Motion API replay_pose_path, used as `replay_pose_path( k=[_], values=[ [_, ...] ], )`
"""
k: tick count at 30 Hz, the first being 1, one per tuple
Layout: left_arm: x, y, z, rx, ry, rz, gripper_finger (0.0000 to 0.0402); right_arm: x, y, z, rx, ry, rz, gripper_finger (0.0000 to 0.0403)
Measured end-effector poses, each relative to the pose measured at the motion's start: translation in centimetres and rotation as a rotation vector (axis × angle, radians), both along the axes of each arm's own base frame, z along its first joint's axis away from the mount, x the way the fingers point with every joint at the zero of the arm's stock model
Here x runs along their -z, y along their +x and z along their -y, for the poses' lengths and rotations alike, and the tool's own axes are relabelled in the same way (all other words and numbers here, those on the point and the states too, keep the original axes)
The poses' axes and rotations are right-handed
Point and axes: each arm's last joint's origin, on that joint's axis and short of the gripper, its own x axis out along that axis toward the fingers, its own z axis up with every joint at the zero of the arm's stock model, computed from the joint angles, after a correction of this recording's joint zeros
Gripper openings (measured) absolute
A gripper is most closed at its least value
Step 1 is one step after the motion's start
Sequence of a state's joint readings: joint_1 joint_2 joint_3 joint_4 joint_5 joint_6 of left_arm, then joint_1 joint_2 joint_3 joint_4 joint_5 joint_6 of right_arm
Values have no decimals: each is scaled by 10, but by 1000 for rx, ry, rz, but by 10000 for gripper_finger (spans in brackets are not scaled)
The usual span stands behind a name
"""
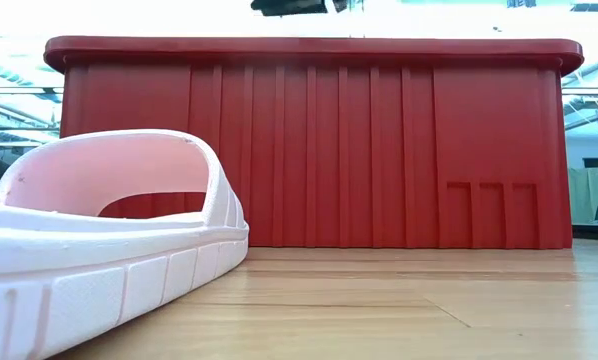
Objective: Pick and place slides into bin
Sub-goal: Put the left pink slide into the red bin
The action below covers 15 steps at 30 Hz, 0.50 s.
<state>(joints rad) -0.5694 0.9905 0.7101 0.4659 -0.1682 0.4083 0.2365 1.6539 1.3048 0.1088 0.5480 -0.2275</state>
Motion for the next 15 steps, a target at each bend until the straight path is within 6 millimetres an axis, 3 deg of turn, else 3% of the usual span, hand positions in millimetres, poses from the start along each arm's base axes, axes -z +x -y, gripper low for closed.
replay_pose_path(
  k=[15],
  values=[
    [25,-10,62,-72,9,-66,147,-6,-23,-79,-210,61,75,174]
  ],
)
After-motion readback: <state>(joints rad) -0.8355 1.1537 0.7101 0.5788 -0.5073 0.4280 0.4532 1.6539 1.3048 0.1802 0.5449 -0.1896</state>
